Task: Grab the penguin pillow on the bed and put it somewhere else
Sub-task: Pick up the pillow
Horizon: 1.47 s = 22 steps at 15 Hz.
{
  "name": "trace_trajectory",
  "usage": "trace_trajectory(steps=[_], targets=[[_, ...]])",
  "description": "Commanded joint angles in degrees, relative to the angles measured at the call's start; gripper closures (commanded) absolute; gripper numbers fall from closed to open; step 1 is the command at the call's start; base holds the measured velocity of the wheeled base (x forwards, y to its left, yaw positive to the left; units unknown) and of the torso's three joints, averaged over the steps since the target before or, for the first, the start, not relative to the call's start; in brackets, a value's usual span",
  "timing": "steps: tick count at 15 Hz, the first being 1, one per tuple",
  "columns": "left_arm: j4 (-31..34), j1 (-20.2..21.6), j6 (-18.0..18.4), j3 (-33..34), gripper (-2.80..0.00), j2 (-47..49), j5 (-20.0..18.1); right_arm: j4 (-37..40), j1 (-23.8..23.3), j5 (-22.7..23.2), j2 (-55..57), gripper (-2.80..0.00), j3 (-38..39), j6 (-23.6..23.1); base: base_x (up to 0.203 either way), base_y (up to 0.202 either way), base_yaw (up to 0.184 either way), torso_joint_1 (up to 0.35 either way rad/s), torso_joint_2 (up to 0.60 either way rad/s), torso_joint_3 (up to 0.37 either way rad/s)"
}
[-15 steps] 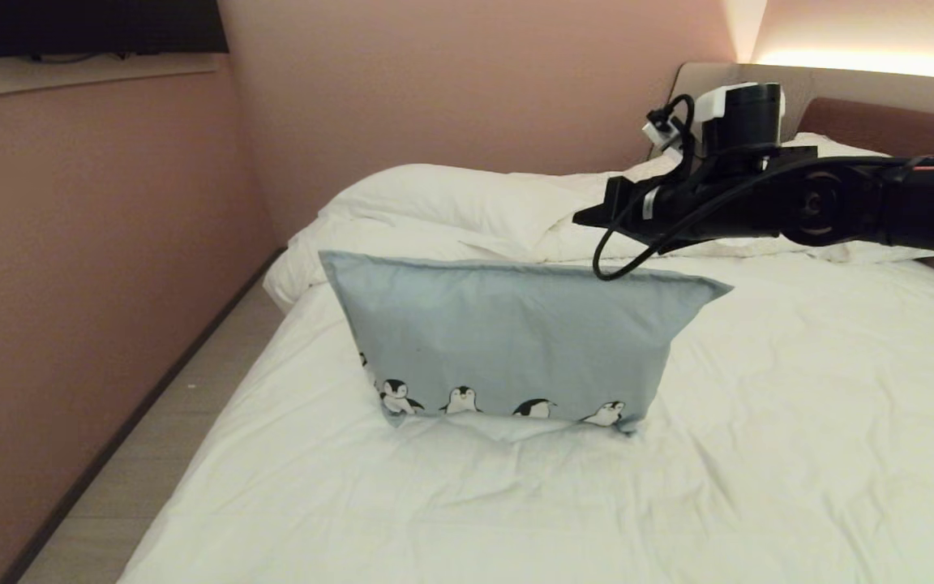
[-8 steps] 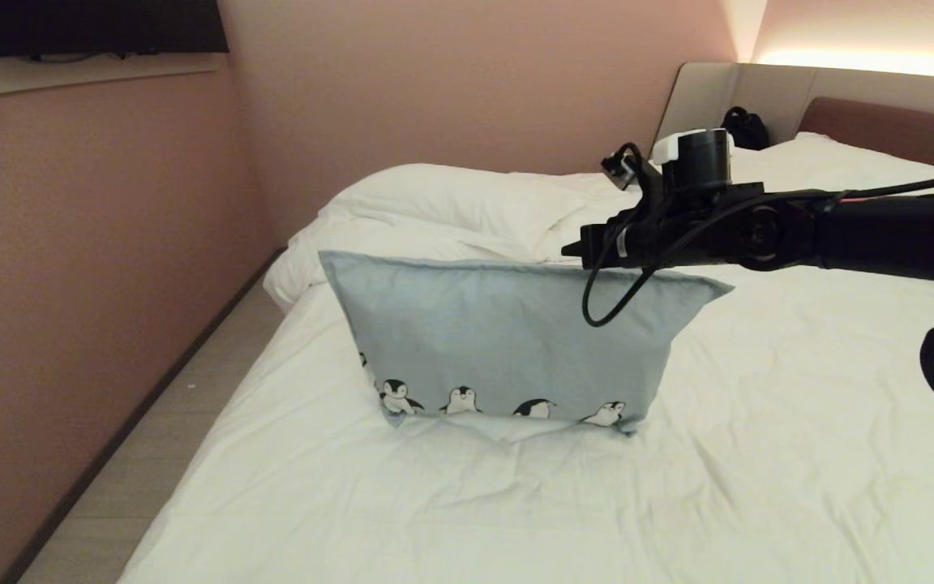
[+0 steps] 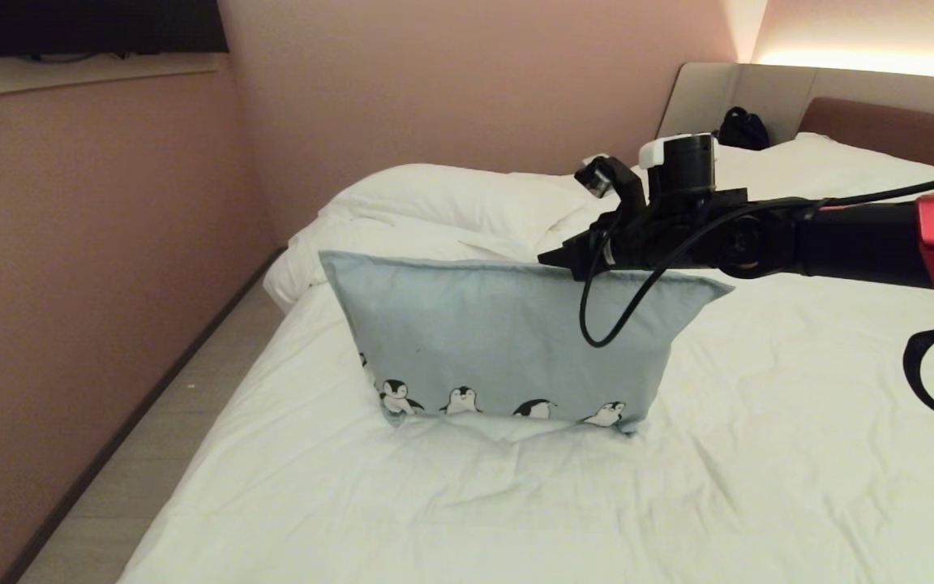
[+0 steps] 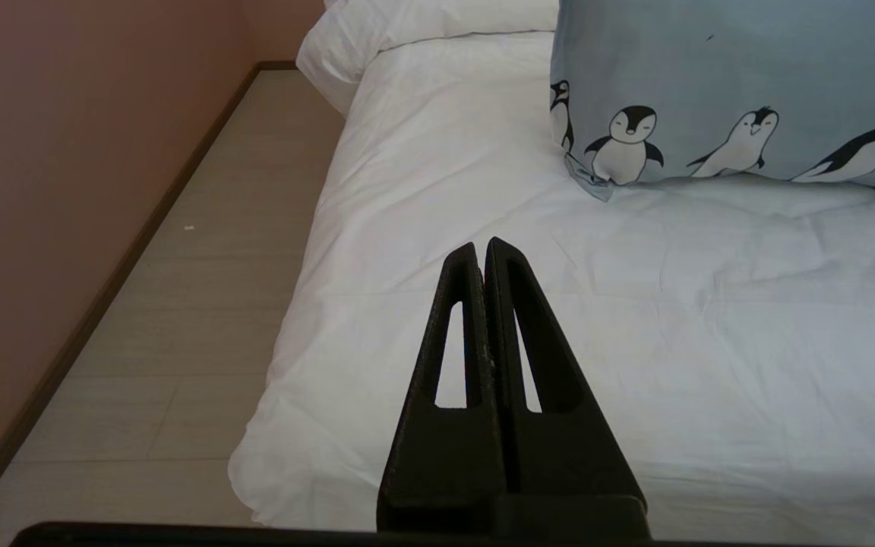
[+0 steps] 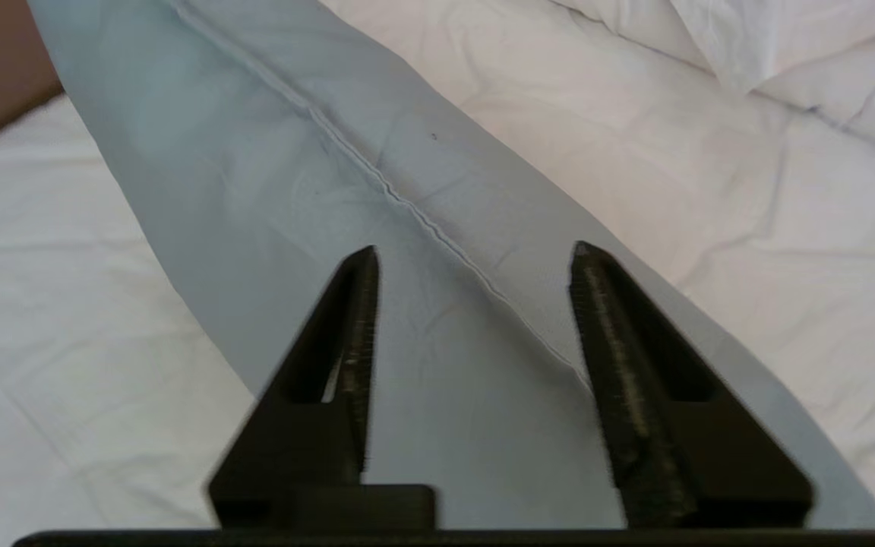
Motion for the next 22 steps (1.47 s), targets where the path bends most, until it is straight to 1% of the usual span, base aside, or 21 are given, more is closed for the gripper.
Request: trace_trajectory(steps=[1,4,6,10,12,18,22], targets=[[0.03,0.01,0.02,0.00,0.00,0.01,0.02,0.05,0.08,1.80,0.53,-2.80,-0.01,-7.97,0.000,0.000,0.000,0.000,0.00,0.000],[-0.06,0.01,0.02,0.00,0.00,0.01,0.02,-0.06,0.08,2.69,1.23,-2.80,-0.01,-10.21,0.000,0.000,0.000,0.000,0.00,0.000],[0.02,0.01,0.02,0.00,0.00,0.01,0.02,-0.33,-0.29,5.20,2.27,-2.80,-0.01,-13.47,0.000,0.000,0.000,0.000,0.00,0.000],[-0.06,0.01,-0.04,0.00,0.00,0.01,0.02,0.01,-1.19,9.23,2.43,-2.80,-0.01,-16.25,0.000,0.000,0.000,0.000,0.00,0.000],[-0.06,0.01,0.01,0.00,0.00,0.01,0.02,0.00,-2.30,9.77,2.42,-2.80,-0.09,-17.42,0.000,0.000,0.000,0.000,0.00,0.000],[-0.06,0.01,-0.06,0.00,0.00,0.01,0.02,-0.15,-4.64,10.46,6.10,-2.80,-0.45,-18.01,0.000,0.000,0.000,0.000,0.00,0.000],[0.02,0.01,0.02,0.00,0.00,0.01,0.02,-0.33,-4.72,13.24,10.31,-2.80,-0.45,-18.11,0.000,0.000,0.000,0.000,0.00,0.000]])
